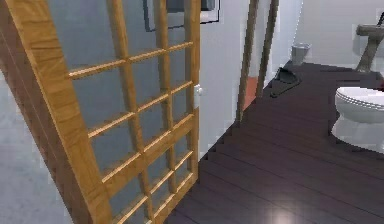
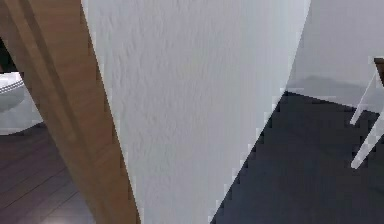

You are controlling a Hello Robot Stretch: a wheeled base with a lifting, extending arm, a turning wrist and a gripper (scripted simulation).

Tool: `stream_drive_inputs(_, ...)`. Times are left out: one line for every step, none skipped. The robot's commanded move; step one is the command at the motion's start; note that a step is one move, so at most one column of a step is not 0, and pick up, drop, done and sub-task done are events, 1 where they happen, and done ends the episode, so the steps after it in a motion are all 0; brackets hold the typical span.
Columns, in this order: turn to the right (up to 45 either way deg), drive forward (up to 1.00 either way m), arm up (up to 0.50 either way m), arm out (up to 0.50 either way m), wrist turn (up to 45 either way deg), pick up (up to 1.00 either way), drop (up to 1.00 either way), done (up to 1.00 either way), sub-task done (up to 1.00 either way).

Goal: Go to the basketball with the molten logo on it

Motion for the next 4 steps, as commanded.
stream_drive_inputs(0.0, 0.5, 0.0, 0.0, 0.0, 0.0, 0.0, 0.0, 0.0)
stream_drive_inputs(27.0, 0.0, 0.0, 0.0, 0.0, 0.0, 0.0, 0.0, 0.0)
stream_drive_inputs(0.0, 1.0, 0.0, 0.0, 0.0, 0.0, 0.0, 0.0, 0.0)
stream_drive_inputs(3.0, 0.0, 0.0, 0.0, 0.0, 0.0, 0.0, 0.0, 0.0)
